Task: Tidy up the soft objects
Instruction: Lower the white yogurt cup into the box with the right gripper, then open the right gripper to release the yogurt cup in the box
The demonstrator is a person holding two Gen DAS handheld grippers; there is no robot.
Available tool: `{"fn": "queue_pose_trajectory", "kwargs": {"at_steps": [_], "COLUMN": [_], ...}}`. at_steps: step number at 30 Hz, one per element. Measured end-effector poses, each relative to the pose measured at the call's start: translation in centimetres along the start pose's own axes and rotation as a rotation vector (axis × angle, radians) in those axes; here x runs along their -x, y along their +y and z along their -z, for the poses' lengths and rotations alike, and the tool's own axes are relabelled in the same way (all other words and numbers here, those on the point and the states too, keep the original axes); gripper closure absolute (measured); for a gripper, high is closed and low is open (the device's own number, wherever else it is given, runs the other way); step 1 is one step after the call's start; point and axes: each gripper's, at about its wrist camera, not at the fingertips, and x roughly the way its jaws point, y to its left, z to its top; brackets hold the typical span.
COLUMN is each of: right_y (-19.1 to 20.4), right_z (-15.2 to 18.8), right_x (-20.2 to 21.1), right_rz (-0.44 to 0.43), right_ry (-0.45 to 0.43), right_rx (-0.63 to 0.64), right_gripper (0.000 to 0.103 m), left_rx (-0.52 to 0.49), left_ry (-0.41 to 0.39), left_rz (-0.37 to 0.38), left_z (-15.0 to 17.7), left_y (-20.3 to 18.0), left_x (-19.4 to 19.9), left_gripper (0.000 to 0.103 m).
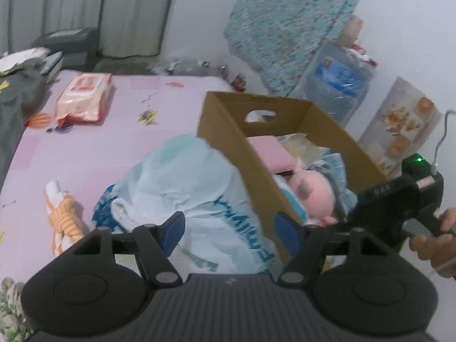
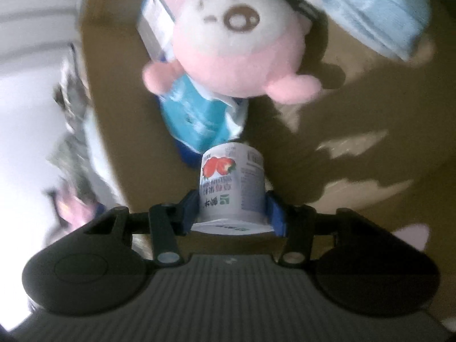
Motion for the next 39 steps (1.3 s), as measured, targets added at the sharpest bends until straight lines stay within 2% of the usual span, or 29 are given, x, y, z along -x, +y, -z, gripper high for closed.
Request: {"fn": "queue_pose_trajectory", "kwargs": {"at_steps": [4, 9, 11, 15, 18, 25, 28, 30, 35, 39], "right_y": [-0.8, -0.6, -0.1, -0.4, -0.8, -1.8, -2.2, -2.5, -3.0, -1.8], "right_z": [1.1, 3.7, 4.5, 6.1, 7.3, 7.9, 7.5, 7.1, 5.7, 4.4], "right_x": [2.4, 3.8, 2.7, 2.7, 3.1, 3.3, 3.0, 3.1, 3.4, 3.3], "right_rz": [-0.146, -0.316, -0.371, -0.443, -0.46, -0.454, -0.444, -0.422, -0.376, -0.303], "right_ry": [-0.078, -0.117, -0.116, -0.102, -0.094, -0.132, -0.146, -0.154, -0.107, -0.056], "right_rx": [-0.053, -0.11, -0.122, -0.135, -0.161, -0.197, -0.206, -0.217, -0.251, -0.235], "right_gripper": [0.053, 0.053, 0.053, 0.053, 0.052, 0.051, 0.051, 0.051, 0.049, 0.043], "left_rx": [-0.109, -0.352, -0.433, -0.475, -0.478, -0.587, -0.59, -0.567, -0.432, -0.339], "left_ry": [-0.043, -0.125, -0.138, -0.111, -0.085, -0.052, -0.029, 0.011, 0.156, 0.24], "left_rz": [0.086, 0.174, 0.205, 0.224, 0.243, 0.233, 0.229, 0.233, 0.311, 0.329], "left_z": [0.5, 1.9, 2.6, 3.3, 3.7, 4.4, 3.9, 3.2, 0.8, -0.6], "left_y": [-2.5, -8.0, -9.9, -11.7, -12.3, -13.2, -13.1, -12.8, -11.8, -11.0], "left_x": [1.0, 2.4, 2.7, 2.2, 1.8, 0.7, -0.4, -1.3, -4.1, -6.2], "left_gripper": [0.03, 0.021, 0.021, 0.022, 0.024, 0.025, 0.034, 0.043, 0.044, 0.044]}}
